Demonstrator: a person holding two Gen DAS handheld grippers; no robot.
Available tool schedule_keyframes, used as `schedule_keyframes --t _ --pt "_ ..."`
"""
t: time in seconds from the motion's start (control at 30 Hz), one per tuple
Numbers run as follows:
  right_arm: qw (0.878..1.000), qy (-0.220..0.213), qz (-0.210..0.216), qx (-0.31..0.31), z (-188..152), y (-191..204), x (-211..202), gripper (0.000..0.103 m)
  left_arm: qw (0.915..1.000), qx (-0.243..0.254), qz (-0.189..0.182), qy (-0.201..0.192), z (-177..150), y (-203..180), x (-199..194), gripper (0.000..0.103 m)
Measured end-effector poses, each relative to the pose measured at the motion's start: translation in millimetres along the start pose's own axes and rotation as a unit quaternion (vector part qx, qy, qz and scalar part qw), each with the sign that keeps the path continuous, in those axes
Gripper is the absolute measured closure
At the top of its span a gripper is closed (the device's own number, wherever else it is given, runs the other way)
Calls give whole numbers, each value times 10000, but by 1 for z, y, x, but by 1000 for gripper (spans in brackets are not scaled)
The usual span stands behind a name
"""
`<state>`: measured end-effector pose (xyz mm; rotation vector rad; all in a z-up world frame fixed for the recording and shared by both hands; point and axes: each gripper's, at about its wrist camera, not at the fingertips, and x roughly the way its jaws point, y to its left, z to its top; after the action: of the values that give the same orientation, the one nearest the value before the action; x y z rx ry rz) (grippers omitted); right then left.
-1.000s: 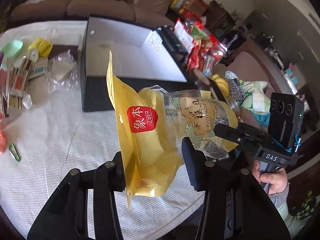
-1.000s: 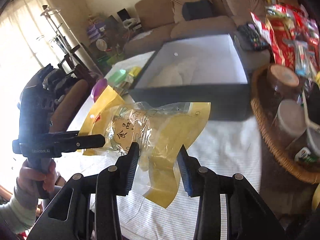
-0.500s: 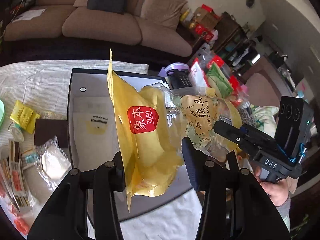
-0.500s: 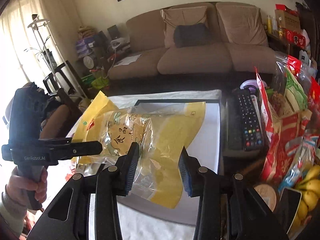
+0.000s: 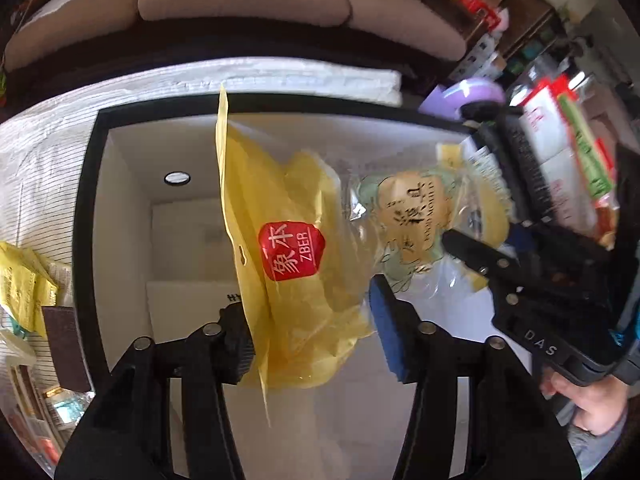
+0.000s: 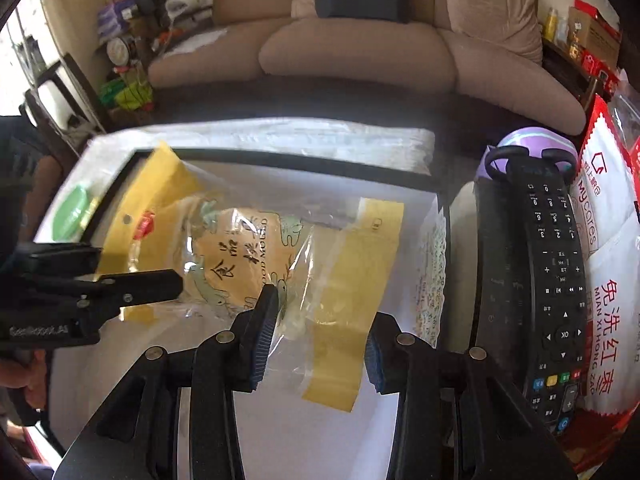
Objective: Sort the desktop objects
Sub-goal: 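Carry the bag over the black box and lower it inside with both grippers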
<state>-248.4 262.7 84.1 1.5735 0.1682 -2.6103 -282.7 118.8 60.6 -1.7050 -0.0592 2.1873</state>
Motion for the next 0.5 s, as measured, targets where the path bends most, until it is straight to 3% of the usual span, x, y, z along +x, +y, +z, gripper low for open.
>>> schedule_keyframes --t 0.1,0.2,0.33,0.47,0.5 --pt "9891 329 -1209 -768 3 19 20 62 9972 143 642 355 1 -9 24 43" --pt "9806 454 -1567 -1086 0 26 23 61 9964 174 767 301 -1 -9 22 39" --pt "9900 221 -1169 -761 -6 18 7 57 9978 177 633 45 -9 -9 -1 40" --pt "9997 198 -131 -82 -10 9 0 57 9958 386 826 16 -19 -17 -12 40" --pt "9998 182 9 -29 -11 11 -2 46 9953 425 869 14 -22 -18 -13 40"
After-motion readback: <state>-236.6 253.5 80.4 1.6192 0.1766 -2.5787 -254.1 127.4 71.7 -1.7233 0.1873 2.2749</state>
